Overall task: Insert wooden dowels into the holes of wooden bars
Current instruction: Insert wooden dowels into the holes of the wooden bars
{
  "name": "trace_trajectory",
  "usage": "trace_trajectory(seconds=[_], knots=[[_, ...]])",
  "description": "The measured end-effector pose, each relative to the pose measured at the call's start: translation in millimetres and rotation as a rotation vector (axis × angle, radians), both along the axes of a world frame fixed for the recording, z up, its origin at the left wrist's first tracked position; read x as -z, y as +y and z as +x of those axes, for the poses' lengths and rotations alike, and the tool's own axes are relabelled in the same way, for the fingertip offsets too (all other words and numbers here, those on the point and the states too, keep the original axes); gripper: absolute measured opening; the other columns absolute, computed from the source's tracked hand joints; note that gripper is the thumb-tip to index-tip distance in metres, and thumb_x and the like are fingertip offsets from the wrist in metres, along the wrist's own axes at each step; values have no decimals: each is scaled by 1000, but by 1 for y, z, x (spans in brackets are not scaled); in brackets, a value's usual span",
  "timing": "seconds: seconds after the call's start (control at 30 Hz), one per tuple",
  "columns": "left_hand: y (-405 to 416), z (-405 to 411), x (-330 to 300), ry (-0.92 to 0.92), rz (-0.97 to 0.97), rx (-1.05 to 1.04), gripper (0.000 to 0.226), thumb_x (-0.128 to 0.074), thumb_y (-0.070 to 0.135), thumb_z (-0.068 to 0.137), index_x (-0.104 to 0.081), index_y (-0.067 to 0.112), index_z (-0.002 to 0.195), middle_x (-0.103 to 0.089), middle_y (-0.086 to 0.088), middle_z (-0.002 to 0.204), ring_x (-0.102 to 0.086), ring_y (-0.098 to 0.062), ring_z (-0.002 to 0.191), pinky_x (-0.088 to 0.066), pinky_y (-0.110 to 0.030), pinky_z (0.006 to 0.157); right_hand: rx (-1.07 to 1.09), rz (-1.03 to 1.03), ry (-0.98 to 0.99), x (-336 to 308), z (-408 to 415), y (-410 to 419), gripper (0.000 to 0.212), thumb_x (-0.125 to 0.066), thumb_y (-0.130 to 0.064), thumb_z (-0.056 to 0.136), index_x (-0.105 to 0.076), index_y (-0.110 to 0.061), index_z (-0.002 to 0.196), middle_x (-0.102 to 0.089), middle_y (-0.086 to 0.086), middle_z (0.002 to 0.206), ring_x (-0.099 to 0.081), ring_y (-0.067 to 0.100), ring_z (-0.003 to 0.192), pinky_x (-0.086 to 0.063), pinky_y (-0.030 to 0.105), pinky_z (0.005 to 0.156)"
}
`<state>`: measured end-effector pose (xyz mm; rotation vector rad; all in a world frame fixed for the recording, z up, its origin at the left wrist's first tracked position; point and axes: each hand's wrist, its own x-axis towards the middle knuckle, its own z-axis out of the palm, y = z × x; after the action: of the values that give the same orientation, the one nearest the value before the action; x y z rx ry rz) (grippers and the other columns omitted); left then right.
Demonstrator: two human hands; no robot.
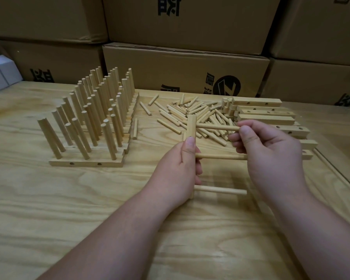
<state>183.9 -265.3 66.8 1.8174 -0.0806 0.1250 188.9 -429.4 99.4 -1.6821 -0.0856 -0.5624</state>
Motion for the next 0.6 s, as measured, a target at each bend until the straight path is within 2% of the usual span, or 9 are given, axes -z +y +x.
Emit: trace_trajectory(seconds=[0.13, 0.3, 0.43, 0.6], knots=[[1, -1, 1, 3, -1, -3, 45, -26, 57, 102, -56, 25, 89, -60, 13, 59, -63, -3, 53, -47, -17, 52, 1, -1, 5, 1, -1, 2, 19, -59, -12, 99, -75, -22, 99, -76, -5, 81, -71, 6, 76, -55, 15, 71], [2, -1, -1, 3, -13, 14, 45, -26, 55, 102, -56, 25, 90, -60, 8, 63, -63, -4, 54, -48, -22, 57, -6, -17, 3, -1, -1, 0, 20, -59, -12, 99, -75, -25, 98, -76, -4, 83, -72, 8, 79, -55, 16, 72], [3, -2, -2, 0, -24, 34, 43, -28, 51, 104, -56, 22, 90, -57, 7, 64, -60, -2, 51, -44, -15, 51, -1, -9, 6, -1, 0, -2, 20, -59, -12, 99, -75, -24, 99, -76, -4, 83, -71, 8, 78, -55, 16, 72], [3, -2, -1, -21, -27, 64, 41, -28, 50, 105, -54, 23, 87, -55, 9, 61, -59, -1, 51, -43, -12, 50, 5, -10, 8, 0, 1, -3, 20, -59, -13, 99, -75, -24, 98, -76, -4, 81, -71, 7, 77, -55, 16, 72]])
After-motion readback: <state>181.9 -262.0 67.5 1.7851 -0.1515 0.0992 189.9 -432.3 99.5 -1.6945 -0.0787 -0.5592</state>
